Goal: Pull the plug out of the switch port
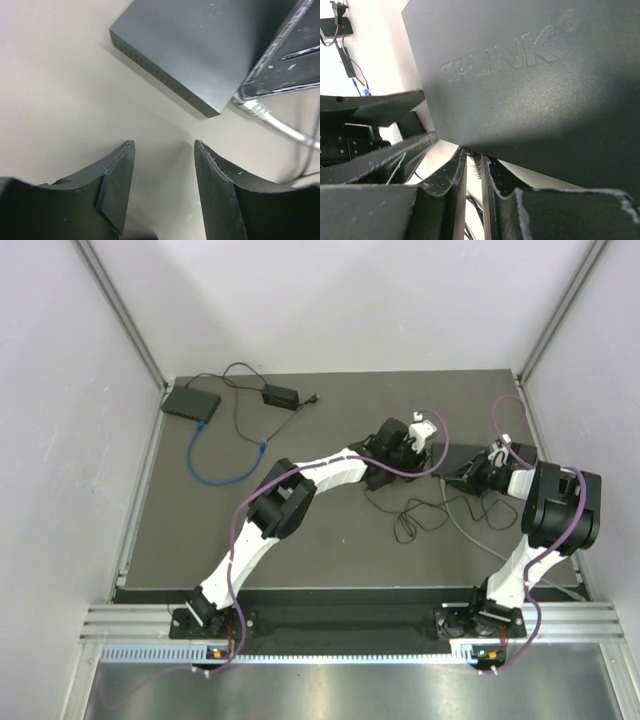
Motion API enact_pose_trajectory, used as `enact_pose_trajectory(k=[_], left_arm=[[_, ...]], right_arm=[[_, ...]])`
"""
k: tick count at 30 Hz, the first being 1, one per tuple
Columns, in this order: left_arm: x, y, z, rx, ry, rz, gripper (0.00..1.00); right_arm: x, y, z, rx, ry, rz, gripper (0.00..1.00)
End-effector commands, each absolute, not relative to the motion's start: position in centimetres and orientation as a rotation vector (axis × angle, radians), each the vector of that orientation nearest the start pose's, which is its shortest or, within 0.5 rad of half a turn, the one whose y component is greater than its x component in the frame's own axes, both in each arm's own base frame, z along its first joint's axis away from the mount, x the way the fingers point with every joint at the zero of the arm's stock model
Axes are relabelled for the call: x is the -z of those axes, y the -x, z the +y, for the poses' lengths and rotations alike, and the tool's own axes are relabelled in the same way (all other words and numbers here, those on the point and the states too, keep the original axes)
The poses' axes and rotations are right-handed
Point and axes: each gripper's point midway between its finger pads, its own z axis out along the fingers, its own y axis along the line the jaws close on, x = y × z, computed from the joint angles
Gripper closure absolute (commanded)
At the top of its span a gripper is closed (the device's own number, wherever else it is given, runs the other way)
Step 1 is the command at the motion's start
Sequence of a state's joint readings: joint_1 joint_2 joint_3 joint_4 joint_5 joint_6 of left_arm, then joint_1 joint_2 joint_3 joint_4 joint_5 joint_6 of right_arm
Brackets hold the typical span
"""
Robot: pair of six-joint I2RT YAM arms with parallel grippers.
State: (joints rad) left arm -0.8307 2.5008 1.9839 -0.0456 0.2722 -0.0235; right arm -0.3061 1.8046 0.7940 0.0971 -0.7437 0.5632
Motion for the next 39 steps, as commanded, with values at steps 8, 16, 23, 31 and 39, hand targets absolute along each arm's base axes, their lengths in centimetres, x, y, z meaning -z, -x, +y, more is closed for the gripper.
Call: enact_pose_trajectory(k=[8, 16, 23, 31, 39], left_arm=[[-3.3, -39.9, -53.8, 0.595, -1.13, 1.89, 0.5], [-2.7, -38.9, -55.1, 0.66, -1.106, 1.913, 0.5], [-2.3, -39.9, -55.6, 0.639, -1.046, 1.959, 0.48], [-1.9, -39.6, -55.7, 0.667, -1.02, 1.983, 0.49], [-3.4, -39.0, -55.0, 0.674, -1.023, 1.96, 0.5]], right_arm=[[-0.9, -35.9, 1.6, -0.959, -0.727, 2.36, 1.0], [-1.7, -34.5, 1.4, -0.892, -0.723, 2.369, 1.0], [-2.2, -33.0, 1.6, -0.87, -0.686, 2.391, 1.0], [-2.9, -32.4, 1.7, -0.858, -0.665, 2.39, 1.0], [-4.9, -34.9, 0.9, -0.905, -0.7, 2.247, 0.85]])
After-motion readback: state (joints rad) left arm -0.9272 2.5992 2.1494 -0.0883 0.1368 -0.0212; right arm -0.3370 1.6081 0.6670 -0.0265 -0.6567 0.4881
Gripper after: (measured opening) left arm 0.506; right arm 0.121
